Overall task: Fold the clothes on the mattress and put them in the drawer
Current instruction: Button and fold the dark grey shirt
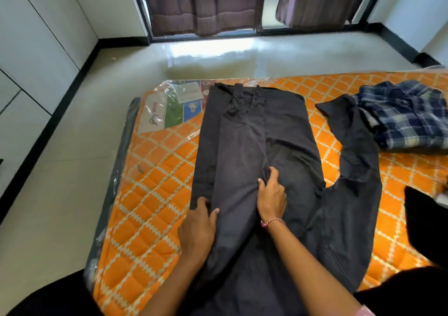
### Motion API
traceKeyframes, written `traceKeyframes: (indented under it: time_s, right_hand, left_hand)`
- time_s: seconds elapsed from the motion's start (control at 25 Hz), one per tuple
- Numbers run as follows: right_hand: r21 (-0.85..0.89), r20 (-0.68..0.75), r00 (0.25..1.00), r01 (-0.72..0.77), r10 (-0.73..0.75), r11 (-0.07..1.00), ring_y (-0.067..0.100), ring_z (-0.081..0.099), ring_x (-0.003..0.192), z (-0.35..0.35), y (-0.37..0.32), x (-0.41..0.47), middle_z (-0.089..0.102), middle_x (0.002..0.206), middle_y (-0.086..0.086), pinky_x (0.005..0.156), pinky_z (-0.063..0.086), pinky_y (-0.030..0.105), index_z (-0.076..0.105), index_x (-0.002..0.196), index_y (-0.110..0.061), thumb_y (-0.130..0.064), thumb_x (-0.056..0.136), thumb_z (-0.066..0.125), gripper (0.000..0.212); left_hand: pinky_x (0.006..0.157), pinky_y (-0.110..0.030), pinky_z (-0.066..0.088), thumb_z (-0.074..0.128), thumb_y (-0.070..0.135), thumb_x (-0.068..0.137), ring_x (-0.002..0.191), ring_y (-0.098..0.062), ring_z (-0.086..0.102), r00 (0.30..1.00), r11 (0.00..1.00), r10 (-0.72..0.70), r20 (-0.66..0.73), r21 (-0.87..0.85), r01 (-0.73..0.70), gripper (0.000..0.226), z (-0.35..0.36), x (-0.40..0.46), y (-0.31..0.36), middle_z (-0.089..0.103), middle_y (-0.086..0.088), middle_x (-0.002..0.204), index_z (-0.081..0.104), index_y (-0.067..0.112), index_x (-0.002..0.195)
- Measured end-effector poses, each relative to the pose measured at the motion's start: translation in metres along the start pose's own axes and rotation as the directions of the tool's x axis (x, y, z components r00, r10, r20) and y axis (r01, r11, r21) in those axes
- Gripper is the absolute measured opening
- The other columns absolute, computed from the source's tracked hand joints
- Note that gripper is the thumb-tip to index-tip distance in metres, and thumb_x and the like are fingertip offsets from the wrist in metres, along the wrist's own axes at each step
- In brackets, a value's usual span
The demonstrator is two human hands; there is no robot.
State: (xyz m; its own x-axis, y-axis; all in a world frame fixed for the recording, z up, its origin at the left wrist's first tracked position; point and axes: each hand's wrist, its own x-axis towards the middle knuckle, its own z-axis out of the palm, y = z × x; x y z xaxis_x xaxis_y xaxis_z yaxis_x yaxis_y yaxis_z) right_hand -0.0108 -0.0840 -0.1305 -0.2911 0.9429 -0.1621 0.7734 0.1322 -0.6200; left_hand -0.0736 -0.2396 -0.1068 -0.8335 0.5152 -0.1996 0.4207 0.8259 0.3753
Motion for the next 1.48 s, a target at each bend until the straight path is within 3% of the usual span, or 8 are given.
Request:
traceKeyframes:
  time_s: [0.32, 0.48, 0.68, 0.8, 0.88, 1.0, 1.24, 1.48]
  right_hand:
    - [-0.38, 0.341, 0.82, 0.568, -0.46, 0.73, 0.025, -0.01, 0.147, 0.034, 0.021, -0.063, -0.009, 0.16, 0.009, 0.115, -0.004, 0.052, 0.002, 0.152, -0.031, -0.06, 0.096, 0.024, 0.067]
    - [-0.425, 0.393, 0.813, 0.574, -0.429, 0.7, 0.024, -0.013, 0.147, 0.036, 0.033, -0.059, -0.01, 0.16, 0.008, 0.113, -0.012, 0.055, 0.001, 0.152, -0.033, -0.065, 0.093, 0.02, 0.069]
    - [-0.437, 0.397, 0.822, 0.561, -0.409, 0.703, 0.023, -0.012, 0.147, 0.03, 0.03, -0.059, -0.007, 0.161, 0.007, 0.112, -0.011, 0.058, 0.003, 0.152, -0.033, -0.063, 0.094, 0.022, 0.067]
    - [-0.398, 0.269, 0.88, 0.472, -0.391, 0.787, 0.024, -0.006, 0.148, 0.034, 0.01, -0.076, 0.0, 0.16, 0.01, 0.112, -0.005, 0.059, 0.015, 0.152, -0.027, -0.048, 0.099, 0.031, 0.059]
    - [-0.348, 0.277, 0.85, 0.523, -0.448, 0.778, 0.024, -0.006, 0.148, 0.04, 0.004, -0.093, -0.003, 0.16, 0.01, 0.114, -0.004, 0.055, 0.006, 0.152, -0.029, -0.042, 0.1, 0.031, 0.059]
    - [-0.42, 0.407, 0.794, 0.602, -0.452, 0.679, 0.022, -0.011, 0.147, 0.042, 0.019, -0.106, -0.012, 0.16, 0.008, 0.114, -0.006, 0.055, -0.008, 0.151, -0.022, -0.037, 0.103, 0.021, 0.058]
    - [-0.464, 0.158, 0.917, 0.396, -0.366, 0.792, 0.021, -0.005, 0.148, -0.019, 0.056, -0.05, 0.0, 0.16, 0.009, 0.113, -0.004, 0.058, 0.016, 0.152, -0.021, -0.031, 0.099, 0.037, 0.058]
    - [-0.182, -0.199, 0.968, -0.191, 0.154, 0.964, 0.028, 0.009, 0.147, -0.103, 0.124, 0.023, 0.013, 0.158, 0.015, 0.113, 0.012, 0.056, 0.018, 0.15, -0.011, -0.036, 0.097, 0.047, 0.066]
  left_hand:
    - [0.1, -0.031, 0.034, 0.042, 0.064, 0.088, 0.132, -0.019, 0.034, 0.963, 0.962, 0.105, 0.247, 0.221, -0.162, 0.082, 0.017, -0.066, -0.031, 0.03, 0.0, 0.146, 0.011, 0.02, 0.15]
    - [0.076, -0.03, 0.031, 0.06, 0.047, 0.087, 0.098, -0.017, 0.057, 0.975, 0.988, 0.147, 0.168, -0.081, -0.134, 0.02, 0.007, -0.091, -0.047, 0.055, 0.008, 0.09, 0.051, 0.029, 0.085]
    - [0.075, -0.036, 0.025, 0.056, 0.037, 0.093, 0.093, -0.033, 0.059, 0.952, 0.956, -0.127, 0.278, -0.221, 0.192, 0.049, -0.008, -0.096, -0.043, 0.055, -0.013, 0.07, 0.043, 0.018, 0.05]
    - [0.098, -0.04, 0.019, 0.05, 0.033, 0.095, 0.115, -0.023, 0.055, 0.986, 0.982, -0.165, 0.025, -0.085, 0.166, 0.017, -0.01, -0.085, -0.03, 0.065, -0.001, 0.106, 0.062, 0.025, 0.102]
    - [0.109, -0.042, 0.006, 0.037, 0.03, 0.1, 0.139, -0.017, 0.032, 0.993, 1.0, 0.011, -0.117, 0.018, -0.009, 0.042, 0.007, -0.08, -0.017, 0.04, -0.001, 0.147, 0.037, 0.023, 0.141]
    - [0.117, -0.04, 0.007, 0.021, 0.034, 0.104, 0.148, -0.017, 0.007, 0.984, 0.959, 0.172, 0.036, 0.225, -0.176, 0.051, 0.032, -0.083, -0.019, 0.01, -0.003, 0.16, 0.015, 0.02, 0.152]
    - [0.095, -0.066, 0.035, 0.03, 0.035, 0.085, 0.128, -0.031, 0.049, 0.969, 0.919, 0.232, -0.08, 0.345, -0.191, 0.06, 0.044, -0.088, -0.029, 0.049, -0.013, 0.141, 0.054, 0.007, 0.133]
    - [0.089, -0.052, 0.049, 0.084, 0.041, 0.059, 0.118, -0.023, 0.059, 0.779, 0.739, 0.627, -0.01, 0.322, -0.591, 0.066, 0.078, -0.063, 0.108, 0.06, -0.008, 0.13, 0.068, 0.019, 0.119]
